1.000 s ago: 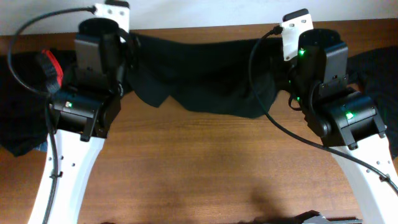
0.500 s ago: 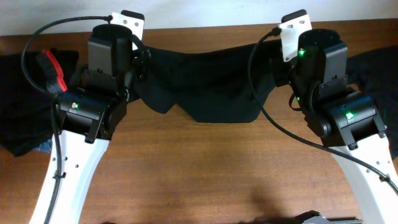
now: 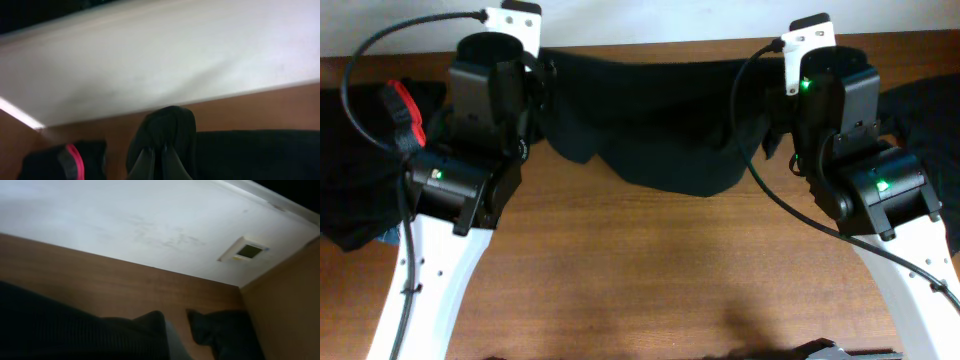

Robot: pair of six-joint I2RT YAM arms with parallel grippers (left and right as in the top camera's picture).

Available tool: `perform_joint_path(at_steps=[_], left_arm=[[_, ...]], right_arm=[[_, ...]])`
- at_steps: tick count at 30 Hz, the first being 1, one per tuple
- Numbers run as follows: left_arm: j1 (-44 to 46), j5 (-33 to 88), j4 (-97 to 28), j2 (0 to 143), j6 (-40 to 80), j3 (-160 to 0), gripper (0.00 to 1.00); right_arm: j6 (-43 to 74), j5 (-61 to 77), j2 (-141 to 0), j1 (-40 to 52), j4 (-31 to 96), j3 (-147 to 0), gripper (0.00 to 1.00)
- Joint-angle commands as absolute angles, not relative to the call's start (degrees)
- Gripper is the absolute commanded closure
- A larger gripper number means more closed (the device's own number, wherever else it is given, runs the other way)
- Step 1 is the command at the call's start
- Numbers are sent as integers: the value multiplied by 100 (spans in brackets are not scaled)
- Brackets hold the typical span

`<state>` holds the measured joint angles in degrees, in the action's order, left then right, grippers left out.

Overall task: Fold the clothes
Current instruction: 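Stretch the shirt between both grippers, pulling right gripper rightward, then lower the stretched shirt flat onto the table with both grippers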

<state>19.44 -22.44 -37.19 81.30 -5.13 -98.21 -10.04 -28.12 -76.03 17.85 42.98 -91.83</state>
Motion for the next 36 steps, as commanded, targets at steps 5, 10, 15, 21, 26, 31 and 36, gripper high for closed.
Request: perform_joint_path(at_steps=[5, 10, 15, 21, 26, 31, 36], left_arm=[[1935, -2685, -3382, 7787, -545, -9955, 99], [1935, -2421, -3398, 7787, -545, -9955, 99], [1935, -1767, -3610, 7787, -545, -9955, 97], [1935, -1319, -4493, 7784, -196, -9955, 98], [1935, -978, -5393, 7780, 353, -9955, 99], [1935, -982, -6010, 7782, 956, -9953, 99], [1935, -985, -6399, 7832, 1601, -9929, 99]], right_arm=[[-810, -3369, -7491, 1627, 4158, -9692, 96], [-810, -3371, -7452, 1599, 4206, -9710, 96], [-810, -3371, -7336, 1599, 4211, -9710, 96], [-810, -3369, -7074, 1557, 4355, -9710, 96], [-812, -3354, -6925, 1225, 4569, -9710, 96], [-814, -2416, -7043, 683, 4652, -9710, 96], [-1037, -1247, -7706, 379, 4687, -9710, 96]])
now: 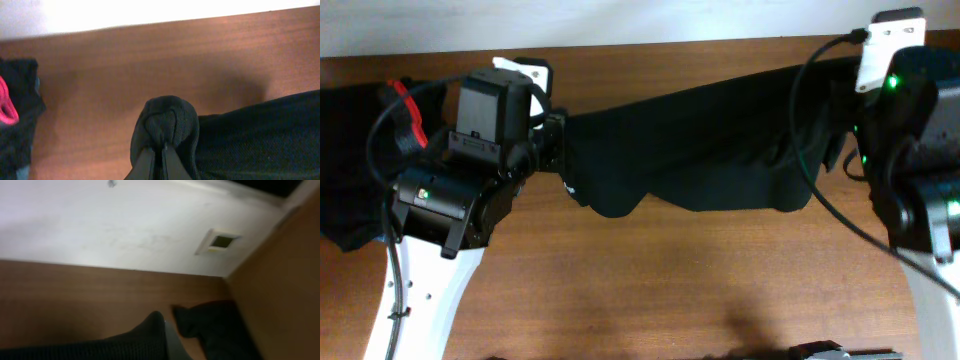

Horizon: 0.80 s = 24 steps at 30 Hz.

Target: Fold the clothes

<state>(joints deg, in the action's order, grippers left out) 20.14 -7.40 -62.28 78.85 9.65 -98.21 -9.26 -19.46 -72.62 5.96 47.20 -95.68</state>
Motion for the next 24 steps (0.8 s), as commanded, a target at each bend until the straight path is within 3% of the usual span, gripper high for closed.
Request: perform_joint_path(at_steps=[1, 8, 9, 10, 11, 12, 14, 15, 24], left_arm=[[1935, -985, -6469, 7870, 1682, -9924, 99], [1933, -1332, -6488, 8405, 1737, -9717, 99], [1933, -1522, -6405, 8558, 1734, -9682, 99], [1933, -1684, -6340, 8687, 1734, -9668, 96], [1933, -1977, -6228, 8938, 1734, -9668, 53], [1927, -2171, -6156, 9115, 1732, -9668, 28], [1881, -2353, -6055, 9395, 1732, -9668, 5], [1833, -2364, -6012, 9520, 1732, -9668, 1], [1455, -2359, -5959, 9839, 1730, -9668, 1]], right_arm=[[-1070, -1155, -7872, 377, 4687, -9710, 96], [-1017, -388, -9568, 379, 4021, -9710, 96], [-902, -331, -9815, 379, 3822, -9710, 91], [-755, -298, -10060, 379, 3632, -9710, 69], [-541, -266, -10449, 379, 3430, -9710, 34], [-532, -178, -10628, 379, 3417, -9710, 28], [-502, -150, -10888, 377, 3564, -9710, 9], [-504, -152, -10938, 377, 3695, -9710, 2], [-530, -71, -10527, 377, 5052, -9710, 1]])
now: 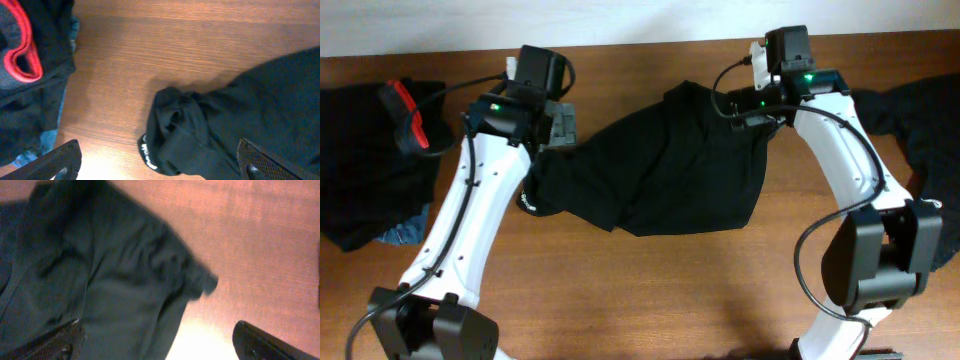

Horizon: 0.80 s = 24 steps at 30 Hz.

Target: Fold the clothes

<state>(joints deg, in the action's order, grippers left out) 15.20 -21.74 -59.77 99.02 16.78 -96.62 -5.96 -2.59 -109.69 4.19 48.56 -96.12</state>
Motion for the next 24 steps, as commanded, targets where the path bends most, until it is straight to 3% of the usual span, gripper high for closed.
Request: perform_joint_path(at_steps=[1, 3, 6, 8, 12, 15, 24], left_arm=[[1455, -2346, -5981, 9839, 1726, -9668, 2], [1457, -2224, -6182, 9839, 1708, -9668, 11], [1457, -1688, -6613, 9848, 1710, -9666, 57], [1466, -1061, -6923, 9894, 1706, -9666, 85], [1625, -698, -7303, 10040, 1444, -9620, 84], [1767, -661, -7325, 10130, 1310, -9459, 65], [2353, -294, -6672, 10608, -303, -8724, 30]], right_arm=[[-576, 69, -10420, 377, 5284, -9710, 1], [-576, 333, -10237, 377, 5784, -9710, 1], [-578, 534, -10136, 377, 6416, -9710, 2], [-572, 543, -10145, 377, 6943, -9701, 14], [-550, 718, -10158, 377, 7266, -9592, 15], [-550, 731, -10158, 377, 7236, -9502, 13], [-550, 733, -10158, 377, 7181, -9472, 12]])
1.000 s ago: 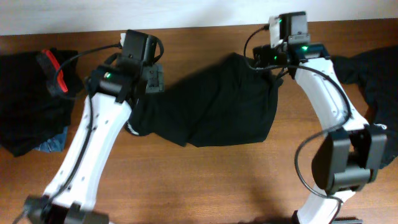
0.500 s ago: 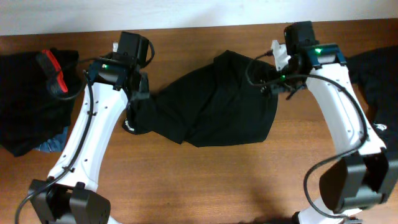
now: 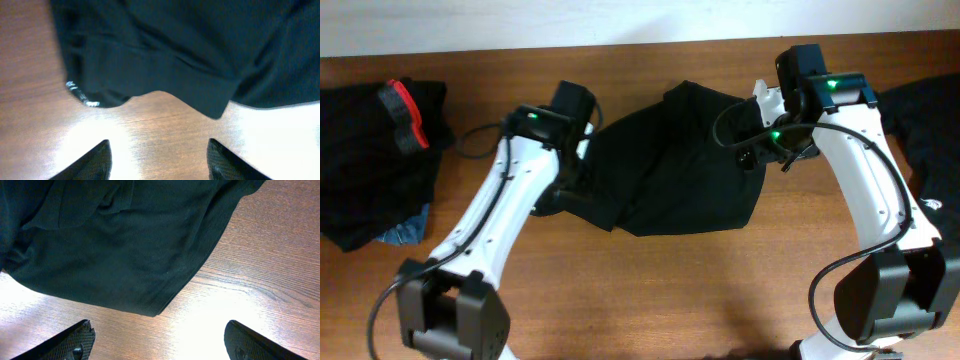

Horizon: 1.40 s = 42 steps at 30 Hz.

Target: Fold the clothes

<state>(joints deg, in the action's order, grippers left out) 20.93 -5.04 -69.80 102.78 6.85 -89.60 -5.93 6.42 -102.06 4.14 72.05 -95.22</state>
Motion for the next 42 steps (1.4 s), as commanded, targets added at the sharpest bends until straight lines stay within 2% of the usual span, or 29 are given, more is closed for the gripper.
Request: perform_joint_path(at_steps=[1, 10, 23, 25, 27, 29, 33, 36, 42], left_arm=[[2408, -294, -6569, 10696, -445, -8702, 30], [2877, -322, -5922, 11478, -1586, -8702, 28], [3035, -517, -5808, 11931, -1594, -8702, 30], [3033, -517, -5808, 11979, -1592, -8702, 38], [3033, -517, -5811, 12033, -1594, -8702, 51], [3035, -519, -5808, 12075, -1594, -8702, 68], [3033, -786, -5791, 12079, -1592, -8709, 90], [3033, -1142, -5833, 12079, -1590, -8739, 99], [3022, -1699, -6514, 11955, -1245, -9607, 100]], right_arm=[[-550, 733, -10158, 377, 7181, -9472, 12], [-552, 731, -10158, 377, 7177, -9472, 12], [-552, 731, -10158, 377, 7164, -9472, 12], [-554, 729, -10158, 377, 7161, -9472, 12], [-554, 731, -10158, 377, 7161, -9472, 12], [-558, 729, -10158, 377, 7159, -9472, 12], [-572, 727, -10158, 373, 7157, -9472, 12], [-572, 727, -10158, 373, 7159, -9472, 12], [-572, 722, -10158, 373, 7159, -9472, 12]])
